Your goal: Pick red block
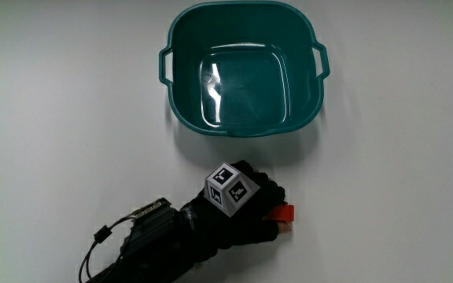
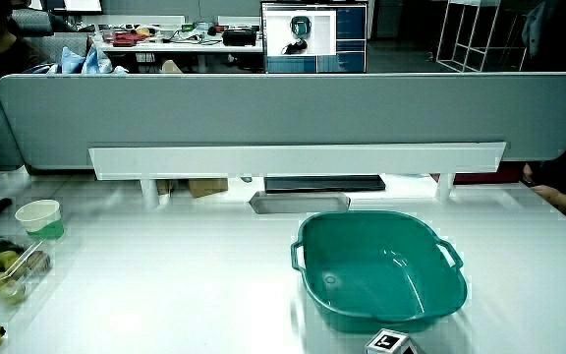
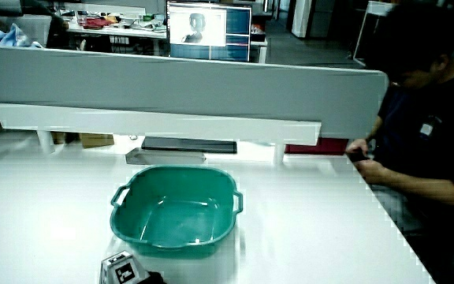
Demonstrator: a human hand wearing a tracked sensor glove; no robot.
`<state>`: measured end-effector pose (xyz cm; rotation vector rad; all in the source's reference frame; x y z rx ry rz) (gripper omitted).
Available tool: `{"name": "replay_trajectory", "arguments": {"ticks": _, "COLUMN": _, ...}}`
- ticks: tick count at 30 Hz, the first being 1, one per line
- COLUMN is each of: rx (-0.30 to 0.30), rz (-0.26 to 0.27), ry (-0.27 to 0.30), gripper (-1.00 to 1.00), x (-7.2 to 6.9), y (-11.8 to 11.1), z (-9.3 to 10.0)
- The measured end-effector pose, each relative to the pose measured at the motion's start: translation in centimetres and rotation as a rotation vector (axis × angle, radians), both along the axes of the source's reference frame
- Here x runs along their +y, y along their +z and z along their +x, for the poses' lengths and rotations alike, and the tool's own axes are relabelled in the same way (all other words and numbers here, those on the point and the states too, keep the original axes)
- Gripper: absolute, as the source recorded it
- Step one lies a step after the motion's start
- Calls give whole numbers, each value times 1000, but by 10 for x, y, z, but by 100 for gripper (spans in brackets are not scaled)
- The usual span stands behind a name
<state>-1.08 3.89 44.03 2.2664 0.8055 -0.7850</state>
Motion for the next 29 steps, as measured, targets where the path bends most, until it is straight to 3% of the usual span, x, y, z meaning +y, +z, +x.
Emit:
{"name": "replay_trajectory", "arguments": {"ticks": 9, "rx": 12, "rz": 18, "ry": 10, "gripper": 100, "x": -2, "y": -12, "z": 0}}
{"name": "replay_trajectory", "arguments": {"ticks": 16, "rx": 47, "rz": 42, "ry": 16, "gripper": 100, "x": -6, "y": -35, "z": -4}}
{"name": "replay_trajectory", "arguments": {"ticks": 29, "rx": 77, "rz": 101, "ry": -12, "gripper": 100, "x": -29, "y": -68, "z": -14}}
